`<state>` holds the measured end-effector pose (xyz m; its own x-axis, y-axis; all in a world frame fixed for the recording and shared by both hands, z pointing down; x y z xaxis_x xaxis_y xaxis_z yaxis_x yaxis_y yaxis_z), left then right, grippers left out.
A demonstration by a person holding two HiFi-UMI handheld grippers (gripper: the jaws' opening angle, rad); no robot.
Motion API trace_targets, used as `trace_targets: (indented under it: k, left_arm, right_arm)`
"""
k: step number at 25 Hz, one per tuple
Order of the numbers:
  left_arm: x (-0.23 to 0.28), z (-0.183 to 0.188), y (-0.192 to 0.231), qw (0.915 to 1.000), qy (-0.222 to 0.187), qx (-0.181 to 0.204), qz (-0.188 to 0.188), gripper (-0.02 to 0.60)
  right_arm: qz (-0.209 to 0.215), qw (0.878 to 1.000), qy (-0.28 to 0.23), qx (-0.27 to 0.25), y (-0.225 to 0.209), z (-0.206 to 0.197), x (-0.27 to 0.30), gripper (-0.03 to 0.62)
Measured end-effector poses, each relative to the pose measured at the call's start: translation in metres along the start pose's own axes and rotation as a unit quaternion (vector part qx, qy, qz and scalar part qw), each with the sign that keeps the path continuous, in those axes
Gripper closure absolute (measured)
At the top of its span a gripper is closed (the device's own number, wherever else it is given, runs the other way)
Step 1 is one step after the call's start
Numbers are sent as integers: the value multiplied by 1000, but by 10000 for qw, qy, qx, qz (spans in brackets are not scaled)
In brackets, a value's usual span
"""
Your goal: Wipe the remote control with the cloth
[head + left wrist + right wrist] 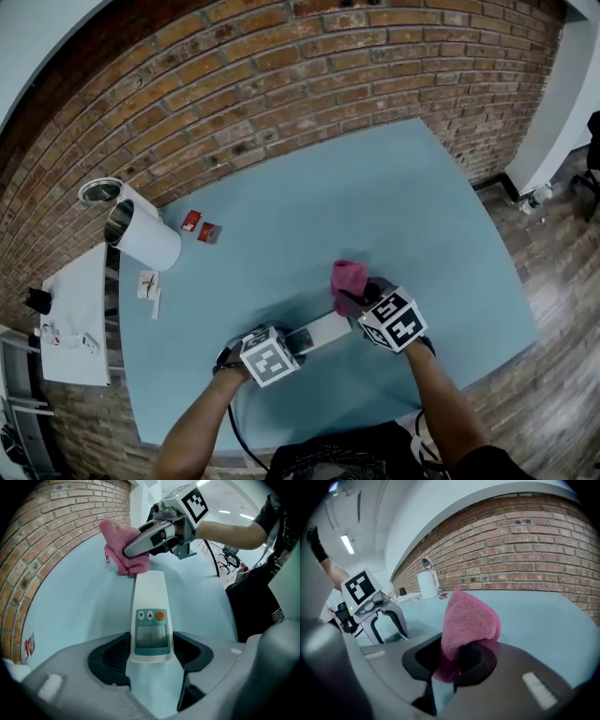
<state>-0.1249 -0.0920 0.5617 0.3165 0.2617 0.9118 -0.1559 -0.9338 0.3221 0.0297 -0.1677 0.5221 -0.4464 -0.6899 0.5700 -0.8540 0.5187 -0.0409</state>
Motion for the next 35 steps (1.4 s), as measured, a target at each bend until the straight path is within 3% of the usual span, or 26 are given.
trace_targets:
  k: [5, 11, 18, 21, 23, 25, 27, 31, 32, 35]
  left_arm:
    - [-3, -1, 1, 9996, -294, -27, 11, 305]
    - [-10, 0, 4, 9950, -710, -599, -363, 305]
    - [-14, -2, 1, 9737, -1323, -1463, -1144, 304]
    - [-10, -5, -7, 9546, -1638, -1862, -1653, 304]
    - [-8, -4, -12, 9314, -1918, -2244, -2130, 304]
    - [-8, -3, -16, 8980, -2262, -2682, -2654, 304]
    - [-8, -1, -19, 8526, -2681, -3148, -3195, 304]
    - [-14, 10, -25, 7434, -3458, -4001, -4094, 304]
    - [-14, 10, -24, 7242, -3569, -4117, -4226, 304]
    - [-13, 9, -23, 6778, -3799, -4300, -4597, 302]
  right_arm:
    - [-472, 9978, -125, 451, 2, -14, -28, 528]
    - [-1029, 9856, -340, 1299, 9, -38, -64, 528]
    - [-1214, 9781, -470, 1621, 23, -49, -76, 528]
    - [-1210, 9772, -546, 1659, 30, -49, -77, 528]
    - [-1285, 9743, -600, 1749, 30, -49, -78, 528]
    - [-1387, 9708, -640, 1851, 30, -50, -79, 528]
    - [-1450, 9689, -677, 1889, 29, -51, -77, 528]
    - [-1535, 9686, -789, 1791, 24, -43, -67, 528]
    - [-1571, 9680, -821, 1775, 23, -41, -63, 528]
    - [-1625, 9695, -883, 1612, 24, -33, -50, 528]
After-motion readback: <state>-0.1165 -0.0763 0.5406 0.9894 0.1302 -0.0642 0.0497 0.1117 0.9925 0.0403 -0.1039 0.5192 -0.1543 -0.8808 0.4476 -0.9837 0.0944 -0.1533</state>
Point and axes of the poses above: the fingertips, and each gripper's own axes: x forward along the fingers, y to its left, z out of its top, the point moved 4 cm from there along -x, backward along the fingers, and after that the axes turned 13 degrees about -z, right-handed, at the moved point
